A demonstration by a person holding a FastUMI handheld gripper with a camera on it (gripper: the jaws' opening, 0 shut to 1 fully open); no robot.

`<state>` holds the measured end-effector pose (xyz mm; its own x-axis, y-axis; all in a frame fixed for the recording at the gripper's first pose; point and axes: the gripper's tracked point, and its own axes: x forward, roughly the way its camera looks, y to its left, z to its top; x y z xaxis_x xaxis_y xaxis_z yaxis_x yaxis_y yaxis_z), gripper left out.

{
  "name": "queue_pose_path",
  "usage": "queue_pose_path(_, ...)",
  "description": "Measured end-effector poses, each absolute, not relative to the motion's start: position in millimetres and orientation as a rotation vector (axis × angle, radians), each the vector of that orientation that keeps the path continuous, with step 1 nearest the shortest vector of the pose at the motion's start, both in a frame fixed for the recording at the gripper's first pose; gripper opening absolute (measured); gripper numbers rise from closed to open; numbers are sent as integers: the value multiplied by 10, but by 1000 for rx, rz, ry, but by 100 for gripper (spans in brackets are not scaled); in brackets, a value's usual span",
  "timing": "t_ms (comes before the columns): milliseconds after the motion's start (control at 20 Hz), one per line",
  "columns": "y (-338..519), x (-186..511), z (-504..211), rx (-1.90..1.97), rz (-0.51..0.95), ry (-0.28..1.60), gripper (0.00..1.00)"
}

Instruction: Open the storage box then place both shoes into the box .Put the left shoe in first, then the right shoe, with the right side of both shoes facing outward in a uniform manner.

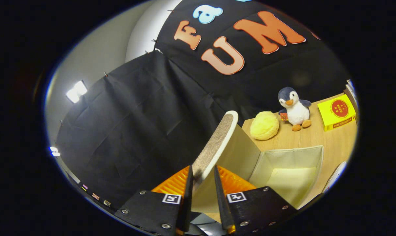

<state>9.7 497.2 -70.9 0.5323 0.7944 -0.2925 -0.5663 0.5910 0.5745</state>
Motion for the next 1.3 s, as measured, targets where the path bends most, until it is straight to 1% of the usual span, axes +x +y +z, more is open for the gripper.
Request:
queue_pose_path(50, 5020, 98, -798, 415, 833, 587, 46)
queue_pose_path(100, 5036, 91, -877, 391, 821, 600, 69)
queue_pose_path(150, 5029, 88, -947, 371, 804, 610, 78)
queue_pose_path(200, 5009, 92, -1014, 352, 783, 619, 91)
queue_pose_path(250, 4966, 85, -1070, 341, 765, 624, 96)
queue_pose_path(300, 4916, 83, -1113, 337, 750, 628, 98)
queue_pose_path(500, 4610, 113, -1195, 338, 675, 628, 98)
queue_pose_path(800, 3826, 177, -1390, 344, 530, 631, 98)
queue_pose_path(1300, 2071, 151, -2164, 240, 183, 732, 98)
